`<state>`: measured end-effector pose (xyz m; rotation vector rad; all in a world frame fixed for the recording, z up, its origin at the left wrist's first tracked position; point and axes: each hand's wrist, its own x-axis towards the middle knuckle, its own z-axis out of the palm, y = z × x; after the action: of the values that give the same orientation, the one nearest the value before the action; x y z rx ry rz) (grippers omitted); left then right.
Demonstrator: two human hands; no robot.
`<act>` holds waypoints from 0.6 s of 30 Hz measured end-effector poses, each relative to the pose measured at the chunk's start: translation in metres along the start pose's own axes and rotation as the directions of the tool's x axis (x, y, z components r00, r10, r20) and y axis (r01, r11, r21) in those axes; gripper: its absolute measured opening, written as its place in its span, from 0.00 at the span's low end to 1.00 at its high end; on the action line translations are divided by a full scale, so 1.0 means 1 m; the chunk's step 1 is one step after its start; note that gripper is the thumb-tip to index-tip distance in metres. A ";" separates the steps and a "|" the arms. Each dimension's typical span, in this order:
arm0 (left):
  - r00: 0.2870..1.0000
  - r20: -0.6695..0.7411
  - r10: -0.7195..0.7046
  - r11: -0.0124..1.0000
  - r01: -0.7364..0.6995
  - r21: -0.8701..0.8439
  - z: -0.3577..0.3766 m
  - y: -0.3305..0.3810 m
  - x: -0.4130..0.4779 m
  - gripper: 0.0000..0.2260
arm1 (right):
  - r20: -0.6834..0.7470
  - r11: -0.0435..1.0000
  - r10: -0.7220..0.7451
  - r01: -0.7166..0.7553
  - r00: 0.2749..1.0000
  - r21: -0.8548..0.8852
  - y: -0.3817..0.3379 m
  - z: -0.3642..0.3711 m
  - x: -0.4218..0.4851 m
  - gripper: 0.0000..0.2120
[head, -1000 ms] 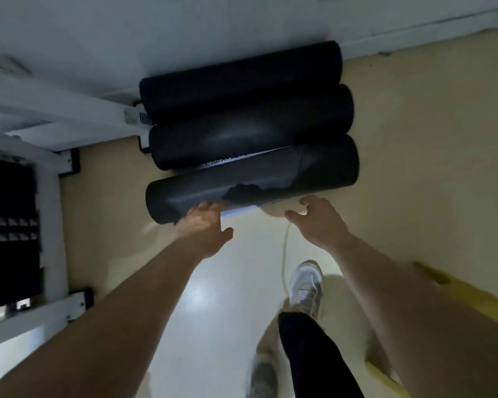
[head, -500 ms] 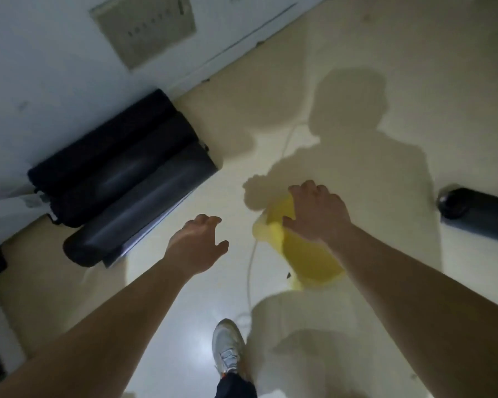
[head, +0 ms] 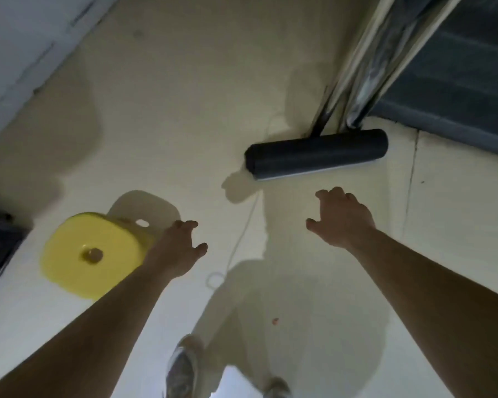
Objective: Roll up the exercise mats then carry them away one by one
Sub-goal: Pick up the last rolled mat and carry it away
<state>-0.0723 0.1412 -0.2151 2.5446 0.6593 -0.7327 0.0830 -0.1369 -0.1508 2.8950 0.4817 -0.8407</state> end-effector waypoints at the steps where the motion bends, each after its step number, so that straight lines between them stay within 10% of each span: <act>1: 1.000 0.003 0.029 1.000 -0.029 0.008 0.006 0.033 0.013 0.28 | -0.001 0.999 0.044 -0.044 0.999 0.026 0.032 -0.002 0.009 0.33; 8: 0.991 0.021 0.130 0.991 -0.131 0.033 0.042 0.196 0.138 0.28 | 0.026 0.963 0.207 -0.209 0.978 0.169 0.187 0.010 0.119 0.37; 18: 0.967 -0.181 -0.177 0.975 0.146 -0.169 0.132 0.270 0.366 0.41 | 0.035 0.888 0.268 -0.261 0.963 0.380 0.310 0.098 0.384 0.44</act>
<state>0.2973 -0.0228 -0.4619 2.4586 0.9606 -0.4645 0.4397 -0.3417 -0.4400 3.2114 -0.0976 -0.9539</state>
